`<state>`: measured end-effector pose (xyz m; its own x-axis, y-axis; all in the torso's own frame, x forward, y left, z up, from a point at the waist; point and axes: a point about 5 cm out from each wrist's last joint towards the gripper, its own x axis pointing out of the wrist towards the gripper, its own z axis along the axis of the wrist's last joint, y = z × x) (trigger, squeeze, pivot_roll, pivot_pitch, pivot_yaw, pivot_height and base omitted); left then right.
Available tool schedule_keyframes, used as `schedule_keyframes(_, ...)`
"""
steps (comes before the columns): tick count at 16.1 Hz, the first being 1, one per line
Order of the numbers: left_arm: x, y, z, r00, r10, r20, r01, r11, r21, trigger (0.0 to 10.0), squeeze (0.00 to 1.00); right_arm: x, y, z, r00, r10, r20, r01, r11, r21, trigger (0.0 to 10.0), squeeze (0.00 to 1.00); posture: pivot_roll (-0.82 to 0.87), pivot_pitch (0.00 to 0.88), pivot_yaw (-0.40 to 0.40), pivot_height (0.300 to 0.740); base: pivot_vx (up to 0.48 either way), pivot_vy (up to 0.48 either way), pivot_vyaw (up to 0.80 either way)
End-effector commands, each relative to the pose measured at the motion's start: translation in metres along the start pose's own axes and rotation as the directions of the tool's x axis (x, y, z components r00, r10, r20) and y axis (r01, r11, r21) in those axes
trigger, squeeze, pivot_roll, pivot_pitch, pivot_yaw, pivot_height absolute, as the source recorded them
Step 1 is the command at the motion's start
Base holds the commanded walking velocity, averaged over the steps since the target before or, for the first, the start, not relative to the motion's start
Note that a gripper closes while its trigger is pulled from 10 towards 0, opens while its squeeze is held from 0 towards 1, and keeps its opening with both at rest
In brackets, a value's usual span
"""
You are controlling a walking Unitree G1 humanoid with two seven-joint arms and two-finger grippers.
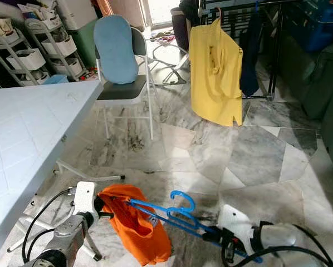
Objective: Hang hanger
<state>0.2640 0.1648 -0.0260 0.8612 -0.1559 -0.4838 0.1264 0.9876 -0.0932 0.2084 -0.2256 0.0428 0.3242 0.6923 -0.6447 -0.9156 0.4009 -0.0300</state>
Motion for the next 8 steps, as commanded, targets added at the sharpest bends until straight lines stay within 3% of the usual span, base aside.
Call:
schedule_keyframes(1, -0.003, 0.011, -0.003, 0.999, 0.034, -0.021, -0.033, 0.999, 0.014, 0.0, 0.0, 0.003, -0.003, 0.007, 0.999, -0.007, 0.039, 0.007, 1.0, -0.009, 10.0, 0.0, -0.22, 0.0, 0.224, 0.74, 0.0, 0.0, 0.0)
schedule_keyframes(4, -0.003, 0.013, 0.0, 0.999, 0.049, -0.002, -0.049, 0.999, 0.002, 0.0, 0.0, 0.011, 0.007, 0.001, 0.999, 0.042, 0.012, -0.042, 0.999, 0.023, 10.0, 0.0, -0.21, 0.0, 0.218, 0.74, 0.0, 0.0, 0.0)
schedule_keyframes(8, 0.004, 0.009, 0.019, 0.996, 0.047, 0.069, -0.045, 0.999, -0.03, 0.0, 0.0, 0.022, 0.028, -0.033, 0.987, 0.113, -0.111, -0.099, 0.988, 0.121, 10.0, 0.0, -0.2, 0.0, 0.208, 0.74, 0.0, 0.0, 0.0)
